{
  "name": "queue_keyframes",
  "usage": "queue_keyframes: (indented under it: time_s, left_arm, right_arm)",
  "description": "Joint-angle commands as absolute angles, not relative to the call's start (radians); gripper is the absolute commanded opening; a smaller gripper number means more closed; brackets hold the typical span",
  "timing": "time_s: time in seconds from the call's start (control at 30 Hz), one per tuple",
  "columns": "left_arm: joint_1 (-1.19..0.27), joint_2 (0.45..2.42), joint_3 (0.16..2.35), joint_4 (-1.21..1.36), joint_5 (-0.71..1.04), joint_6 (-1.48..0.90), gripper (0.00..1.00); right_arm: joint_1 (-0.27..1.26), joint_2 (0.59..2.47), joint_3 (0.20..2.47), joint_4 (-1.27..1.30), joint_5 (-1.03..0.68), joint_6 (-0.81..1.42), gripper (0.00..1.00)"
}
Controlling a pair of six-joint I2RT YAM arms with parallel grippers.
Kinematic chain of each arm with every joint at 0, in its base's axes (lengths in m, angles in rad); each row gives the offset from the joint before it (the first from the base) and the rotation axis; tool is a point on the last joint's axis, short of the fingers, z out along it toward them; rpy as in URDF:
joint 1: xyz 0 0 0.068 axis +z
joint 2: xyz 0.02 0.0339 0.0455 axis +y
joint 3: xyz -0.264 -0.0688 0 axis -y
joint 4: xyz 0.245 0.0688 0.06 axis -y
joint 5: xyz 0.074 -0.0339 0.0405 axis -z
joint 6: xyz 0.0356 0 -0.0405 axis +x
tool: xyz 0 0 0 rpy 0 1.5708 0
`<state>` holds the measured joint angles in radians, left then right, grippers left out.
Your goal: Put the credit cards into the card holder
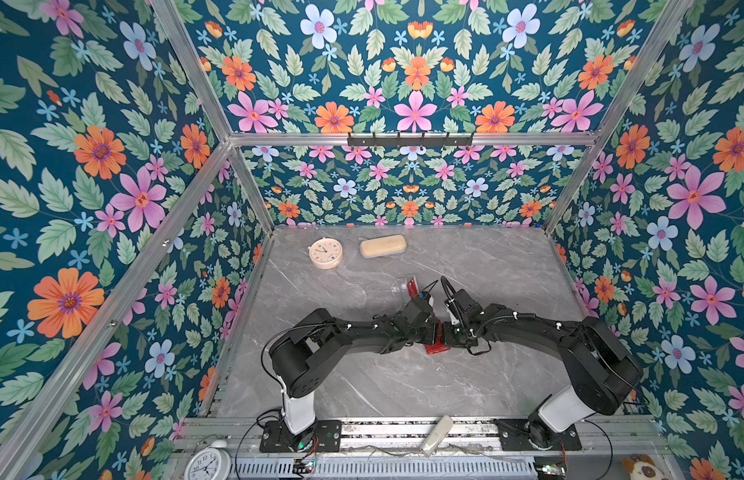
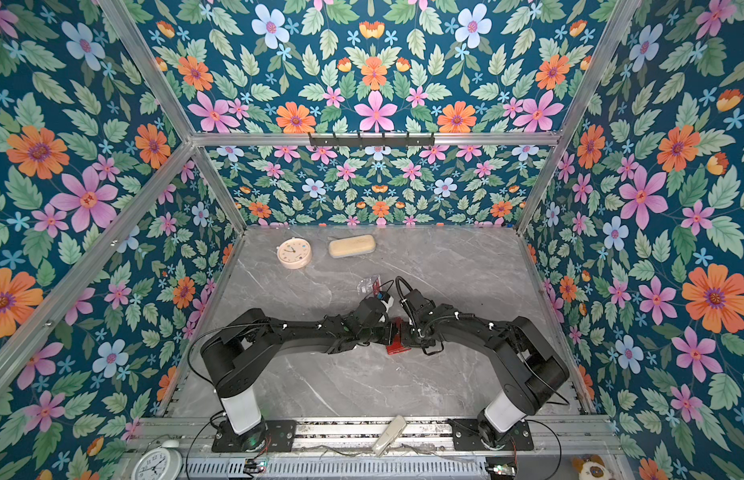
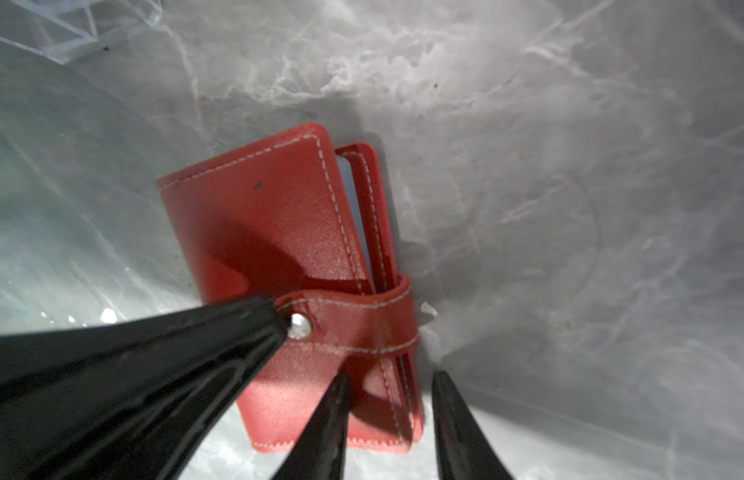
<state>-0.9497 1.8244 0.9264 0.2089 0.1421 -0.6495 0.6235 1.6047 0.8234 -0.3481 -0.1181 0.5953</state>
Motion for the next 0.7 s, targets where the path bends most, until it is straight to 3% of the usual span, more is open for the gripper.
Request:
queue_keyframes:
  time_s: [0.0, 0.57, 0.67]
  left_arm:
    - [-0.949, 1.815, 0.924, 0.167, 0.114, -0.648, 0.0]
    - [-0.944, 1.85, 0.941, 0.125, 0.086, -0.66, 0.0]
    - [-0.945, 1.847, 0.939, 0.121, 0.081, -0.659, 0.0]
  right_arm:
    - [0.624, 1.626, 0.815, -0.403, -0.028, 0.606, 0.35]
    - [0.627, 1.53, 0.795, -0.366, -0.061, 0.602, 0.35]
    - [0.627, 1.495, 0.792, -0.346, -0.072, 0.611, 0.31]
